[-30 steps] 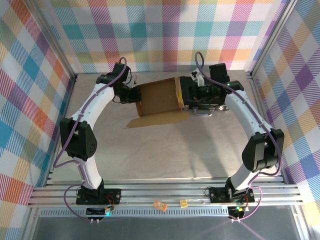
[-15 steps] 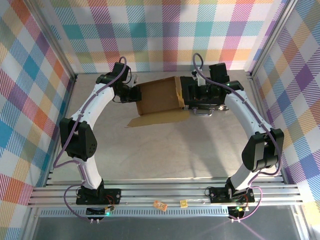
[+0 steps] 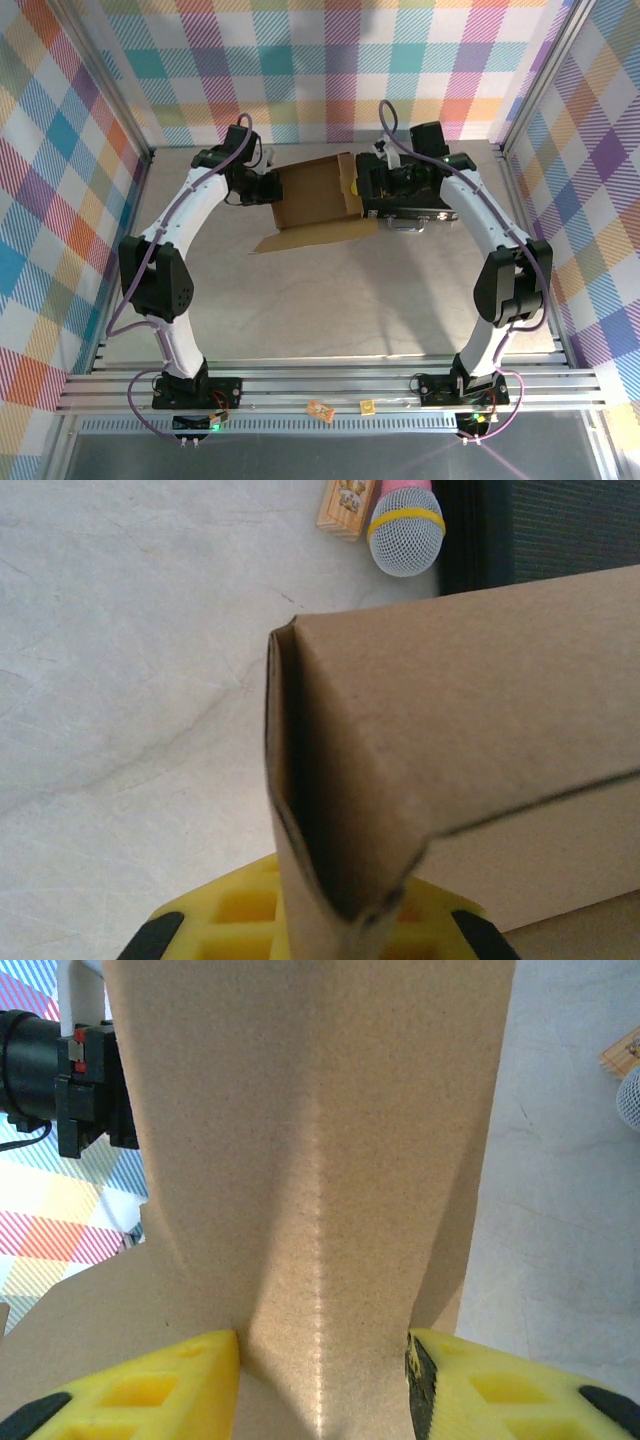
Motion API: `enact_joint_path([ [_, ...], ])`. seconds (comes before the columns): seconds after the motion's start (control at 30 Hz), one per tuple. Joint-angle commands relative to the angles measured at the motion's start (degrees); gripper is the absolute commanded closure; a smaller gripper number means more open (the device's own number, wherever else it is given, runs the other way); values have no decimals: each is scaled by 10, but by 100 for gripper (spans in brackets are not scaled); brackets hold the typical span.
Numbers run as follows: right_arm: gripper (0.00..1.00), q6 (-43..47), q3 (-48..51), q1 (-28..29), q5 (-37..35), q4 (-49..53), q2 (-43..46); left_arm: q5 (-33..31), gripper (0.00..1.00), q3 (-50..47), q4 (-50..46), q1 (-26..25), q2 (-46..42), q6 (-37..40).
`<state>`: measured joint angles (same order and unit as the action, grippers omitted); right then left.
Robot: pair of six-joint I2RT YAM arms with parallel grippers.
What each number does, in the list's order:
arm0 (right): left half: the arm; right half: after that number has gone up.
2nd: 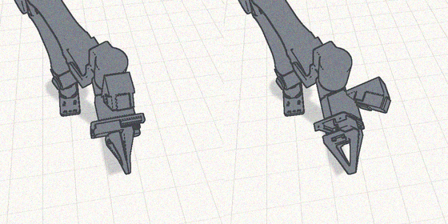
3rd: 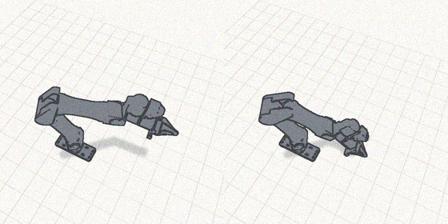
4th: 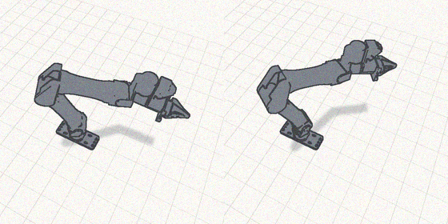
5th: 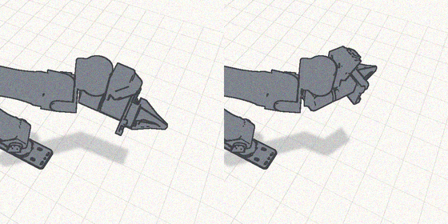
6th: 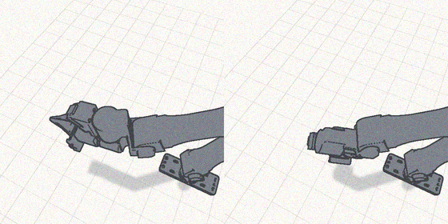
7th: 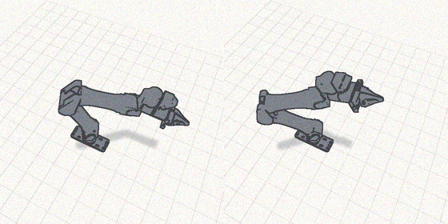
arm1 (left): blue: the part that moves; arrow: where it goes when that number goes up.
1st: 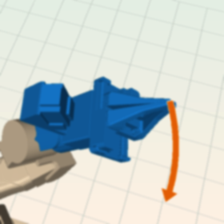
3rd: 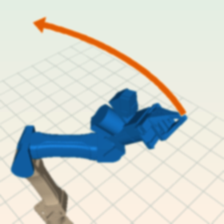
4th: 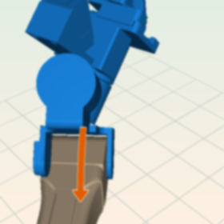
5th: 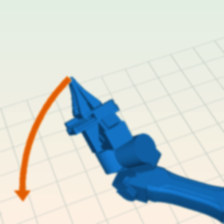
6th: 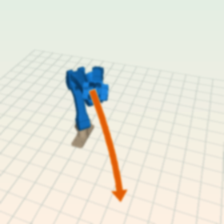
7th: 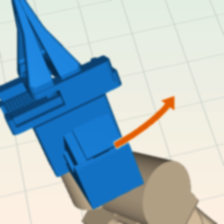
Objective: Fold the paper box
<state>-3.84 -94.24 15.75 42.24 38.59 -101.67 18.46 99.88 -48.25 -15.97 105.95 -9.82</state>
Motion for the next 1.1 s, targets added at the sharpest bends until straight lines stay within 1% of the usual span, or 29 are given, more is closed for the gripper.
enact_joint_path([
  [0.0,53,18,-26,3,-25,14,-20,45,100,-4,20,1,-41,0],
  [0.23,53,28,-57,28,-94,38,-40,48,100,-2,28,1,-46,0],
  [0.43,58,30,-82,60,-164,47,-56,49,100,1,28,-2,-45,0],
  [0.63,66,32,-116,90,-246,69,-77,47,100,1,28,-6,-47,1],
  [0.77,74,22,-131,107,-296,74,-88,47,100,1,28,-8,-48,2],
  [0.93,86,13,-152,126,-332,86,-103,46,100,-1,29,-10,-50,2],
  [1.07,91,0,-158,136,-350,86,-112,47,100,-1,31,-12,-51,1],
])
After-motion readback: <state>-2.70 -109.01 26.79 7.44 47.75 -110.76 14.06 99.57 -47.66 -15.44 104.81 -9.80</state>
